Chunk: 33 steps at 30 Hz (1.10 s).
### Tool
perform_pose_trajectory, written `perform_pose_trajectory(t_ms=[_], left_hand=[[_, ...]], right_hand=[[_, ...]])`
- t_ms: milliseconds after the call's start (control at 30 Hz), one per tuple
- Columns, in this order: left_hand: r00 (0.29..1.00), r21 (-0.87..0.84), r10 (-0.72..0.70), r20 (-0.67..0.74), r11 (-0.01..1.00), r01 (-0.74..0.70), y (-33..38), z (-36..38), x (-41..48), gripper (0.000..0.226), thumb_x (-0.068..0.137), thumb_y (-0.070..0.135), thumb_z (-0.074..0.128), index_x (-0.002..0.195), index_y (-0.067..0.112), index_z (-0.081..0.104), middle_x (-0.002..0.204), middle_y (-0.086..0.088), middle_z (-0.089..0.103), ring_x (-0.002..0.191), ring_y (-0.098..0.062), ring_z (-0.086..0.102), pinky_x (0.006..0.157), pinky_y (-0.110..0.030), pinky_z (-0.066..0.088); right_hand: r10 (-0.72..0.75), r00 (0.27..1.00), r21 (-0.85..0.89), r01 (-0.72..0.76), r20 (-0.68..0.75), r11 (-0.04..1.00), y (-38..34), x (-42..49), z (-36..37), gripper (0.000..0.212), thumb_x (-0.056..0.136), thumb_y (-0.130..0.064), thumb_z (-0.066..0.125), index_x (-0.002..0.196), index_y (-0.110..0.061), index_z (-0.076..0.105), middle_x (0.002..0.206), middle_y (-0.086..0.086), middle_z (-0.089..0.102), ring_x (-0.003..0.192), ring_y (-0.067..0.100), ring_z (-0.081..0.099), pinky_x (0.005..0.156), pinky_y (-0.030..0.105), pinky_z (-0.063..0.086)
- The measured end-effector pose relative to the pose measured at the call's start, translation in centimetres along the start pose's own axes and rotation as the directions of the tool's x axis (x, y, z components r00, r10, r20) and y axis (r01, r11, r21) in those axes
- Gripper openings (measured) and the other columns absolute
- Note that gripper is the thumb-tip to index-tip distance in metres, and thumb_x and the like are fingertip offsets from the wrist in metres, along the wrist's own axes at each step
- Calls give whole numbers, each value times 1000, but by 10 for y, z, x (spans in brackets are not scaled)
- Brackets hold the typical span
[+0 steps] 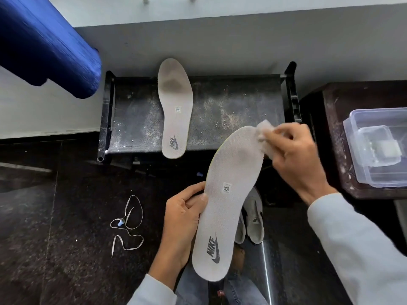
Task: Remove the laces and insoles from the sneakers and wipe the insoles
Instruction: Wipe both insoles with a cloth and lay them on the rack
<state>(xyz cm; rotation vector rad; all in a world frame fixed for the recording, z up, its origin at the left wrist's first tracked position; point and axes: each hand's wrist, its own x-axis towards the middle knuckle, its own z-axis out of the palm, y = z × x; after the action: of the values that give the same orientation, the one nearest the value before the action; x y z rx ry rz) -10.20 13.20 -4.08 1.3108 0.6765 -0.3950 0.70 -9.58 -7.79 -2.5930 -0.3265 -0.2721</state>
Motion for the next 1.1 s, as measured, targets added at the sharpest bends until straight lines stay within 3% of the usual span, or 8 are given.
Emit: perform_pose_trajectory(t_ms=[167, 333, 500, 600, 667, 767, 967, 1100], left_hand=[[1000, 14, 14, -21, 1000, -14, 1, 2, 0, 28, 95, -1, 56, 109, 18, 72, 88, -9, 80, 74, -18, 76, 64, -25, 61], [999, 38, 33, -8, 999, -32, 1, 0, 0, 29, 96, -1, 55, 110, 18, 73, 91, -12, 79, 84, -26, 75, 74, -31, 61], [1000, 65, 26, 3, 998, -26, -2, -10, -3, 28, 97, 0, 55, 110, 18, 72, 94, -6, 80, 87, -21, 77, 75, -26, 62], [1000, 62, 16, -7, 998, -16, -4, -13, -4, 28, 97, 0, 55, 111, 18, 72, 94, -5, 80, 86, -20, 77, 74, -26, 62], [1000, 63, 16, -19, 998, -15, -4, -13, -3, 30, 97, 0, 55, 109, 20, 73, 92, -5, 80, 85, -20, 77, 73, -27, 62], [999, 68, 37, -25, 997, -35, -3, -12, -1, 30, 97, 0, 55, 109, 20, 73, 90, -6, 80, 83, -22, 76, 72, -27, 62], [996, -17, 73, -53, 997, -74, 2, -5, 10, 28, 95, -4, 56, 111, 12, 72, 93, -13, 79, 80, -21, 73, 70, -26, 61], [990, -60, 54, -132, 996, -62, 2, -7, 19, 26, 95, -3, 56, 111, 12, 71, 94, -16, 79, 83, -26, 72, 75, -35, 60]], right_hand=[[-109, 977, 7, 112, -185, 994, -38, -6, -23, 25, 94, 2, 67, 117, -2, 77, 103, 20, 67, 87, 32, 58, 79, 30, 48], [-517, 822, 146, 496, 240, 856, -58, -39, -5, 41, 86, 2, 53, 121, -2, 74, 104, 16, 66, 92, 24, 51, 77, 31, 54], [-139, 987, -46, 143, 84, 989, 6, 6, 7, 23, 86, 3, 76, 108, -5, 79, 101, 22, 66, 89, 35, 56, 76, 45, 58], [32, 998, -107, -39, -62, 993, 16, 24, -5, 24, 94, 4, 67, 117, -1, 76, 105, 24, 66, 93, 41, 57, 84, 39, 55], [-26, 992, -86, 16, -120, 996, 1, 20, -13, 29, 98, 2, 61, 124, -1, 73, 108, 22, 66, 95, 35, 56, 87, 22, 43], [-148, 983, -15, 147, -107, 989, -33, -1, -12, 38, 95, 4, 57, 130, 0, 69, 107, 20, 64, 94, 29, 52, 88, 25, 44], [-188, 961, 183, 152, 203, 971, -84, -64, 16, 43, 85, -9, 47, 119, -5, 73, 110, 8, 55, 98, 24, 49, 82, 30, 50], [-331, 859, 303, 220, 390, 927, -116, -110, 6, 43, 79, -7, 45, 113, -14, 71, 103, 3, 60, 94, 20, 51, 73, 31, 55]])
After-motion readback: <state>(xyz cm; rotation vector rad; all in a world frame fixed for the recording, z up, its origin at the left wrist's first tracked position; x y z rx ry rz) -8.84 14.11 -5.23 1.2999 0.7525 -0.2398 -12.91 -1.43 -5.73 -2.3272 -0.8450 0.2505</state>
